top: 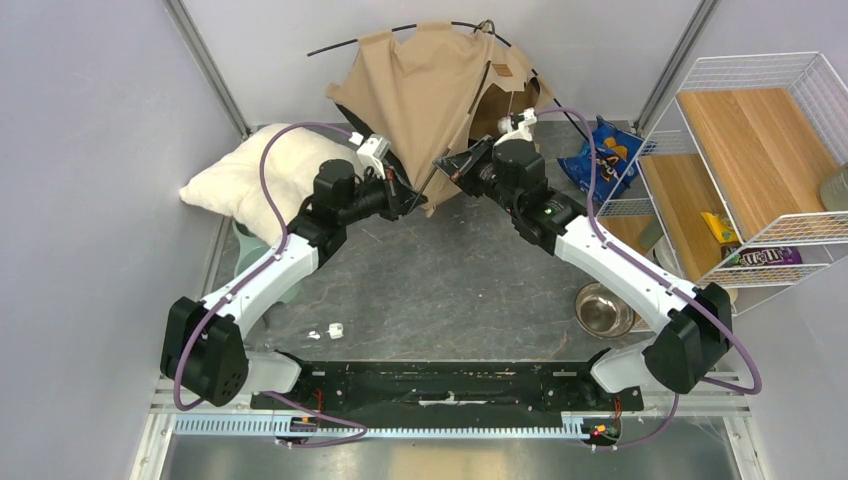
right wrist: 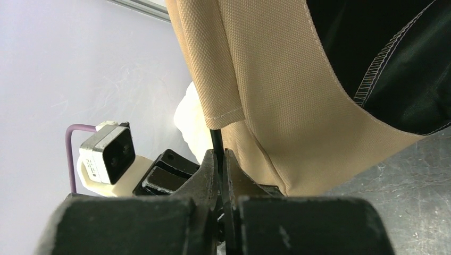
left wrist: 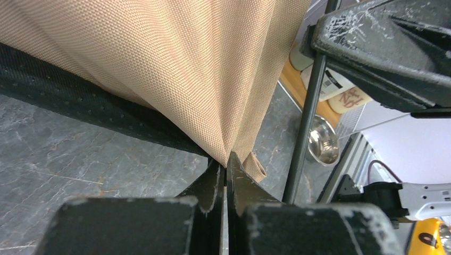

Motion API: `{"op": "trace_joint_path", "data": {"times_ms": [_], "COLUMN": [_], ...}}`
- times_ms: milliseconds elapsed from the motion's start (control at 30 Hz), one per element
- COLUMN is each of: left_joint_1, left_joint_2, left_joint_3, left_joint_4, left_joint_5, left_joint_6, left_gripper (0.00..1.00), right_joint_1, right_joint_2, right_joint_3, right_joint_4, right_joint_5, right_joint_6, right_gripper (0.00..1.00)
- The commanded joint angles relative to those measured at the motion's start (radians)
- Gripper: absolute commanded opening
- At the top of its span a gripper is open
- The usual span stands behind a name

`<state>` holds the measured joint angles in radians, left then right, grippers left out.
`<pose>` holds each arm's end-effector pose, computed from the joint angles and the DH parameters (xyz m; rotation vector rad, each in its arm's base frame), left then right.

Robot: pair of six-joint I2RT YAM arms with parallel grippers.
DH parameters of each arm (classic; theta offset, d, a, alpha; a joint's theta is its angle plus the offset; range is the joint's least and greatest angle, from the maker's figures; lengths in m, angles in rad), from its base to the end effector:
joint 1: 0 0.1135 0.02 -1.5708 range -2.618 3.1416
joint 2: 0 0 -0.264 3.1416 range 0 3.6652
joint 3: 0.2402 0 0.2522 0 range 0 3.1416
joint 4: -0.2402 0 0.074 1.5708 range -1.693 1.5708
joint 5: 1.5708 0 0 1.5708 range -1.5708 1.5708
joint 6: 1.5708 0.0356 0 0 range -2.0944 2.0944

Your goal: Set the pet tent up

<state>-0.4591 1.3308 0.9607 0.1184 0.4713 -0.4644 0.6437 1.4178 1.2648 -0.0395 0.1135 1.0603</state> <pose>0.2705 -0.1517 0.3109 0.3485 1.8999 -1.0642 0.2731 0.1998 0.3755 0.4810 1.8448 1.1096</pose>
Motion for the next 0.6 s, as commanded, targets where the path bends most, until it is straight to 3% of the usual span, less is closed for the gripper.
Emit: {"op": "trace_joint_path", "data": {"times_ms": [0, 200, 500, 567], "left_joint_1": [-0.016, -0.018, -0.015, -0.016], "left_joint_2": [-0.018, -0.016, -0.008, 0.008], "left_joint_3": [-0.04, -0.034, 0.079, 0.102], "left_joint_4": [-0.308, -0.295, -0.34, -0.339], "left_joint_5": [0.082, 0.079, -0.098, -0.108], "left_joint_6": [0.117, 0.074, -0.263, -0.317], "left_gripper": [0.02, 0.02, 0.02, 0.02], "right_joint_1": [-0.081, -0.08, -0.079, -0.079], "right_joint_2": [0.001, 0.022, 0.006, 0.0], "right_joint_3": [0.096, 0.1, 0.064, 0.06], "right_joint_4": [0.212, 0.199, 0.15, 0.12], "right_joint_5": [0.32, 0.328, 0.181, 0.131], "right_joint_6": [0.071, 0.083, -0.05, -0.08], "right_gripper": [0.0, 0.0, 0.0, 0.08]}}
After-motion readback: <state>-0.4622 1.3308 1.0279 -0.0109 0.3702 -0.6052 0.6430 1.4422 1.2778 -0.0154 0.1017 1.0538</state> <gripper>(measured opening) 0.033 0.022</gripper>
